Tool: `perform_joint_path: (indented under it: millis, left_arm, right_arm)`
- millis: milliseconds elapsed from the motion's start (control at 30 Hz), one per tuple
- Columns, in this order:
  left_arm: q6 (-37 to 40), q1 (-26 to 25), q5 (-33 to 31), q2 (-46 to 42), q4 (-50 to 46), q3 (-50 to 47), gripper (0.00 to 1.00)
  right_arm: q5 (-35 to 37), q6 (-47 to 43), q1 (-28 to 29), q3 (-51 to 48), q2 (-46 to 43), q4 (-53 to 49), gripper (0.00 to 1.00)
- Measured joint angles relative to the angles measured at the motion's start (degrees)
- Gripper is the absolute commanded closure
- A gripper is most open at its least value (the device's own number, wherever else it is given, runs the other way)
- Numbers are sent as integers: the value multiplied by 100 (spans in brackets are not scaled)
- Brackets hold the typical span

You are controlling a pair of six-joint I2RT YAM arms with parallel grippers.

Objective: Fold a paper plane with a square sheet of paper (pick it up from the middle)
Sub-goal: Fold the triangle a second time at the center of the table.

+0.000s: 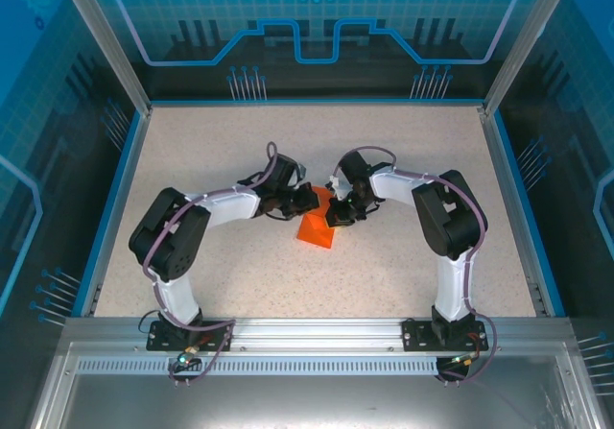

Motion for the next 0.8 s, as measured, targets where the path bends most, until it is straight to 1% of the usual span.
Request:
perform_joint_path:
  millis: [100,467,700,800]
  left_arm:
    - [-94,-105,98,136,131,-144,100]
    - [-234,-83,98,363,365,-509,100]
    - [-256,-98,-87,345,284,-476,100]
    - [-284,-127,-289,345,87,-352,100]
  right_arm:
    - [-7,0,-4,0,0,0,95]
    - [-13,2,-9,11,17,-13,95]
    - [13,0,-9,50,37,-76,95]
    - [24,0,-9,55,39,-85,95]
